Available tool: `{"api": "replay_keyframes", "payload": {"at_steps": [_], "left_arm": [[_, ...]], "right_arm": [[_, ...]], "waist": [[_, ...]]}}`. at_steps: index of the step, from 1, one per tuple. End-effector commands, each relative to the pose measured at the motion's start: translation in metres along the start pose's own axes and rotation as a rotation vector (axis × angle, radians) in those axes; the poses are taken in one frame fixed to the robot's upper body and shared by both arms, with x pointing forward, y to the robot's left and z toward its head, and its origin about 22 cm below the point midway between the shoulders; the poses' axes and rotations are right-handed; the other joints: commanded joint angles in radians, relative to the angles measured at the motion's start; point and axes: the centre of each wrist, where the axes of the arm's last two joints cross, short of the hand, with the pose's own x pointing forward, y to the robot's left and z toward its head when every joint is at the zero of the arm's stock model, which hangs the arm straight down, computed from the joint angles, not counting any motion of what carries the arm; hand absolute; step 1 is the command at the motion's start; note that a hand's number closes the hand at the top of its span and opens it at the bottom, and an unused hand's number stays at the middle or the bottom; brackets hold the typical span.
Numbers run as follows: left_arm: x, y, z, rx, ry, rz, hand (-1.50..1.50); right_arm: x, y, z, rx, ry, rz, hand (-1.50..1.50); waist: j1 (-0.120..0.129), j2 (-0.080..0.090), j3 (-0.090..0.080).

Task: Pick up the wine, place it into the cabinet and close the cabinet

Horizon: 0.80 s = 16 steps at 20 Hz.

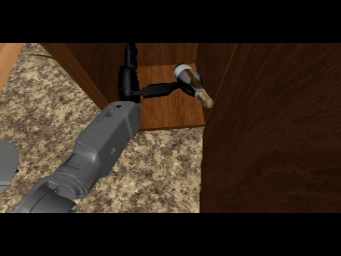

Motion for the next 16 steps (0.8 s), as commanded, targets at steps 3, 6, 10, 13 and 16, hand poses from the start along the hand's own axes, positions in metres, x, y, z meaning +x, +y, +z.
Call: {"api": "replay_keyframes", "payload": {"at_steps": [3,6,10,13,16], "left_arm": [[-0.016,0.012,0.014,-0.007,0.032,0.023,-1.5],[-0.019,0.014,0.017,0.011,0.018,0.043,-1.5],[-0.019,0.014,0.017,0.01,0.012,0.088,-1.5],[-0.017,0.013,0.016,0.013,0.026,0.127,-1.5],[-0.012,0.009,0.011,0.009,0.034,0.139,-1.5]], "right_arm": [[0.018,0.008,0.008,0.013,-0.013,-0.026,-1.5],[0.005,0.006,-0.002,0.02,-0.026,0.0,-1.5],[0.009,0.011,-0.01,0.019,-0.01,-0.025,-1.5],[0.015,0.009,0.005,0.027,-0.006,-0.013,-1.5],[0.01,0.005,0.007,0.028,-0.018,-0.027,-1.5]], "waist": [[0.009,-0.005,-0.002],[0.0,-0.002,-0.002],[0.012,-0.007,-0.003],[0.004,-0.01,-0.002],[0.012,-0.014,-0.001]]}}
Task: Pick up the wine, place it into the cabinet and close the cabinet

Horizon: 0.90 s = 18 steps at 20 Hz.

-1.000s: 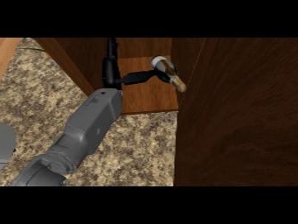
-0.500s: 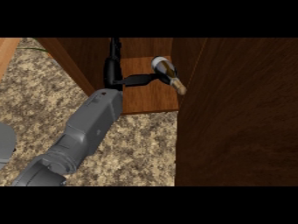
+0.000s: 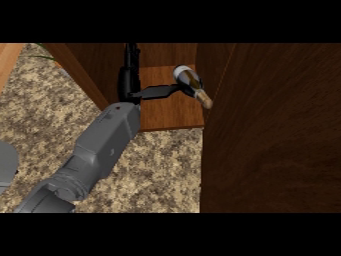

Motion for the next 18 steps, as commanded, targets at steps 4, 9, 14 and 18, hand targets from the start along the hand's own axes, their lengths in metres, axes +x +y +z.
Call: {"api": "replay_keyframes", "payload": {"at_steps": [4,9,14,18], "left_arm": [[-0.027,0.023,0.033,0.047,0.062,0.059,-1.5],[-0.017,0.007,0.033,0.025,0.065,0.074,-1.5],[-0.016,-0.01,0.076,-0.027,0.083,0.078,-1.5],[0.0,-0.039,0.107,-0.024,0.073,0.07,-1.5]], "right_arm": [[0.017,0.007,0.005,0.029,-0.019,-0.029,-1.5],[0.016,0.009,0.016,-0.023,-0.004,0.012,-1.5],[0.015,-0.001,0.016,-0.03,0.015,0.033,-1.5],[0.019,-0.002,0.008,-0.056,-0.008,0.03,-1.5]], "waist": [[0.008,-0.01,-0.002],[0.028,-0.019,-0.001],[0.056,-0.023,0.0],[0.05,-0.017,-0.001]]}}
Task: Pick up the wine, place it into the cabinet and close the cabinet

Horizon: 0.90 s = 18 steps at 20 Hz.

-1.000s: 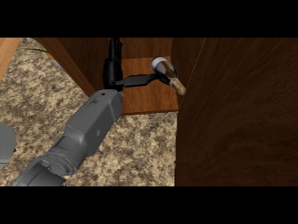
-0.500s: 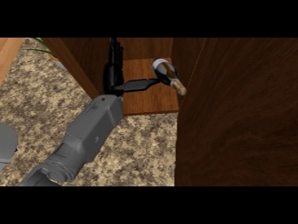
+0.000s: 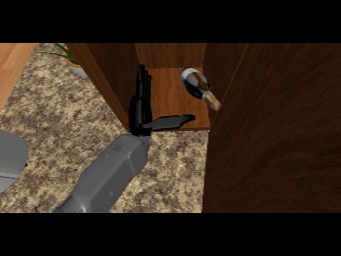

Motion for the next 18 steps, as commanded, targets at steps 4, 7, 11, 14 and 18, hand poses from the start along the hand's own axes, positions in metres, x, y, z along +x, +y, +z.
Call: {"api": "replay_keyframes", "payload": {"at_steps": [4,7,11,14,18], "left_arm": [[0.019,-0.029,0.052,-0.015,-0.043,-0.004,-1.5],[0.037,-0.035,0.071,-0.021,-0.014,0.053,-1.5],[0.04,-0.022,0.102,-0.034,-0.029,0.068,-1.5],[0.056,-0.032,0.132,-0.011,-0.06,0.083,-1.5],[0.059,-0.017,0.141,0.043,-0.039,0.052,-1.5]], "right_arm": [[0.017,0.008,0.012,-0.033,-0.035,0.009,-1.5],[0.013,-0.003,0.031,-0.036,-0.01,0.026,-1.5],[0.021,-0.001,0.027,-0.035,-0.034,0.011,-1.5],[0.019,0.006,0.025,-0.017,-0.028,0.022,-1.5],[0.01,-0.003,0.033,-0.046,-0.033,0.021,-1.5]], "waist": [[0.031,0.0,0.0],[0.036,-0.003,0.001],[0.035,0.0,0.0],[0.037,-0.001,0.0],[0.031,0.002,0.0]]}}
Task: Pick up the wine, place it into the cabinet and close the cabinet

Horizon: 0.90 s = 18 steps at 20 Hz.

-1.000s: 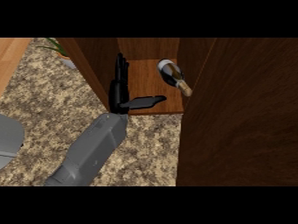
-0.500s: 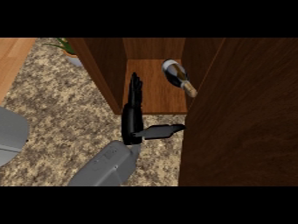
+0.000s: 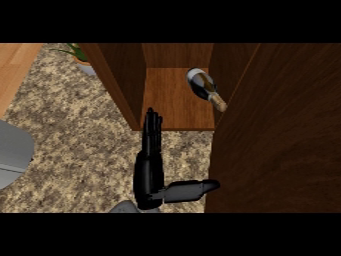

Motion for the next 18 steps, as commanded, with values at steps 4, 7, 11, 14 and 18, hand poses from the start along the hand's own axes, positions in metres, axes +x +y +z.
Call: {"api": "replay_keyframes", "payload": {"at_steps": [4,7,11,14,18], "left_arm": [[0.039,-0.007,0.034,0.056,-0.045,0.003,-1.5],[0.048,0.035,0.04,0.032,-0.05,0.033,-1.5],[0.069,0.031,0.051,-0.03,-0.018,0.039,-1.5],[0.088,0.056,0.05,-0.082,-0.027,0.044,-1.5],[0.098,0.068,0.065,-0.125,-0.007,0.06,-1.5]], "right_arm": [[0.026,0.001,0.022,0.033,-0.049,-0.011,-1.5],[0.007,0.001,0.015,0.021,-0.048,-0.015,-1.5],[0.011,-0.001,0.018,0.119,-0.011,-0.056,-1.5],[0.015,0.004,0.013,0.149,0.02,-0.054,1.5],[0.02,-0.002,0.023,0.203,0.025,-0.017,1.5]], "waist": [[-0.001,0.0,0.0],[0.001,0.002,0.0],[-0.002,0.001,0.001],[0.001,0.001,0.0],[-0.003,0.001,0.0]]}}
